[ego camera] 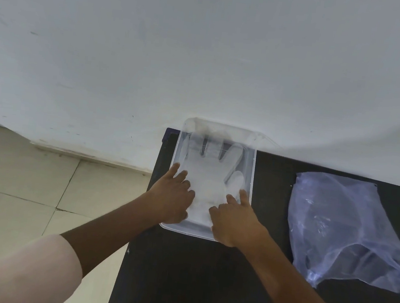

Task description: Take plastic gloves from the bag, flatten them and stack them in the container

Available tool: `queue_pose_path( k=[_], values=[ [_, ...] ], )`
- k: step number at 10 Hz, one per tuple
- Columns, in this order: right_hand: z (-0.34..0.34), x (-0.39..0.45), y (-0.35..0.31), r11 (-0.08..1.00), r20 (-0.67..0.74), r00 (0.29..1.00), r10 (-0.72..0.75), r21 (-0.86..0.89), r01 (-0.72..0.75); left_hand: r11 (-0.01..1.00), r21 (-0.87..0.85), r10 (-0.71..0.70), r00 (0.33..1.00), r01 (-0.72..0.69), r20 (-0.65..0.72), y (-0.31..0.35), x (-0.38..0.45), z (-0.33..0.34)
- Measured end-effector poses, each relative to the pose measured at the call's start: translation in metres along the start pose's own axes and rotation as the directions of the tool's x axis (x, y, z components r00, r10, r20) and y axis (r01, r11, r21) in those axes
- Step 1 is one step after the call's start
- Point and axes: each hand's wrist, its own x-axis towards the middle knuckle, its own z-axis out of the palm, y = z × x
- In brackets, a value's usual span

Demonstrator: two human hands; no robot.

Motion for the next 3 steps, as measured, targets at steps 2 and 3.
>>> queue_pose_path(
  k=[2,3],
  values=[
    [-0.012,-0.015,0.0,0.985,-0.208,0.978,-0.015,0.168,0.051,0.897,-0.443,-0.071,0.983,-0.012,-0.171,0.0,-0.011,-0.024],
    [-0.016,-0.029,0.008,0.873,-0.366,0.93,0.031,0.463,0.153,0.494,-0.868,-0.295,0.929,-0.052,-0.224,0.004,-0.025,-0.041]
  ],
)
